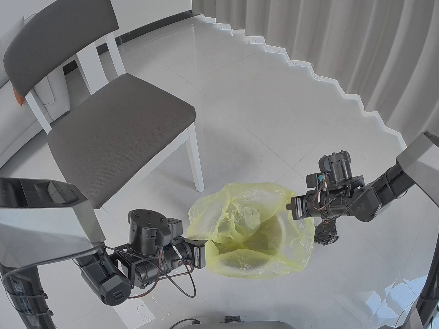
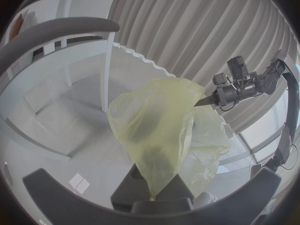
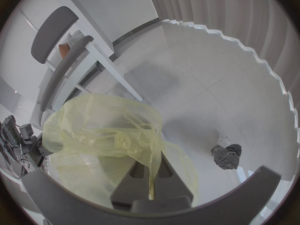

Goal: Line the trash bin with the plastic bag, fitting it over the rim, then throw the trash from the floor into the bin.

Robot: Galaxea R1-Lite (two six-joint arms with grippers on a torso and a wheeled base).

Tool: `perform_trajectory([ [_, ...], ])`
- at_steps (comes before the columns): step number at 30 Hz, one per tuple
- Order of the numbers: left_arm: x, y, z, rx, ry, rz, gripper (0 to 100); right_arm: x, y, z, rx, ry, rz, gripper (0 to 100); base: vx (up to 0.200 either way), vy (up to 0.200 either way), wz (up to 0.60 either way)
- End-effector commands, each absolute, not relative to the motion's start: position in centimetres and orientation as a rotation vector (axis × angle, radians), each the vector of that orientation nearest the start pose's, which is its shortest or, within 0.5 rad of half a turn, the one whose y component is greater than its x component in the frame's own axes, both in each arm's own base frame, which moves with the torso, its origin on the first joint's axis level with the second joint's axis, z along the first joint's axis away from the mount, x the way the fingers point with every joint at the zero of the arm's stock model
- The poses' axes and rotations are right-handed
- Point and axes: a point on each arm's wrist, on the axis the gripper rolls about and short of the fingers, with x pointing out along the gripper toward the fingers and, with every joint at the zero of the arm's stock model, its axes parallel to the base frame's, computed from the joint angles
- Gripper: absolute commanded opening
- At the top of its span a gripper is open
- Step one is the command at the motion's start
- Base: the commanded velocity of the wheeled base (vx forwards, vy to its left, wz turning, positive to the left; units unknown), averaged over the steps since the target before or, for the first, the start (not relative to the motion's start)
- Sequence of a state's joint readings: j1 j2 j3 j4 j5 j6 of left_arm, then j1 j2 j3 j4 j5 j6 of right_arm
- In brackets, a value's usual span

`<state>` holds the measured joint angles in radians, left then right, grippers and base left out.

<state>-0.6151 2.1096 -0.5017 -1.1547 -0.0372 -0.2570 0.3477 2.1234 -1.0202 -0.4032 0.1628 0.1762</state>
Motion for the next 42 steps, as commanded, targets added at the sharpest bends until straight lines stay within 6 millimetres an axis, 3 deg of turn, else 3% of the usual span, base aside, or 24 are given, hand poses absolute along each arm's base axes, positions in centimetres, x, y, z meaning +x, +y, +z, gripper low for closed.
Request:
perform_trajectory([
  [1,25.6,-18.3,2.4,-0.112,0.540,-0.571,0,36.3,13.3,3.9,0.099,0.803,0.420,0,0.000,0.000,0.00],
  [12,26.1,-18.2,0.4,-0.096,0.561,-0.550,0,37.6,13.8,2.2,0.093,0.785,0.430,0,0.000,0.000,0.00],
  [20,28.7,-17.0,0.9,-0.095,0.510,-0.489,0,40.7,14.4,2.6,0.105,0.717,0.477,0,0.000,0.000,0.00],
  [30,28.4,-17.0,-0.3,-0.084,0.549,-0.488,0,43.0,15.1,0.3,0.103,0.746,0.474,0,0.000,0.000,0.00],
  [38,28.1,-17.5,-0.2,-0.084,0.548,-0.500,0,44.1,13.8,-0.3,0.107,0.779,0.440,0,0.000,0.000,0.00],
  [39,27.9,-17.6,-0.1,-0.083,0.549,-0.503,0,44.1,13.7,-0.4,0.105,0.779,0.439,100,0.000,0.000,0.00],
  [42,27.8,-17.7,0.0,-0.080,0.544,-0.494,0,44.1,13.0,0.0,0.110,0.775,0.426,100,0.000,0.000,0.00],
])
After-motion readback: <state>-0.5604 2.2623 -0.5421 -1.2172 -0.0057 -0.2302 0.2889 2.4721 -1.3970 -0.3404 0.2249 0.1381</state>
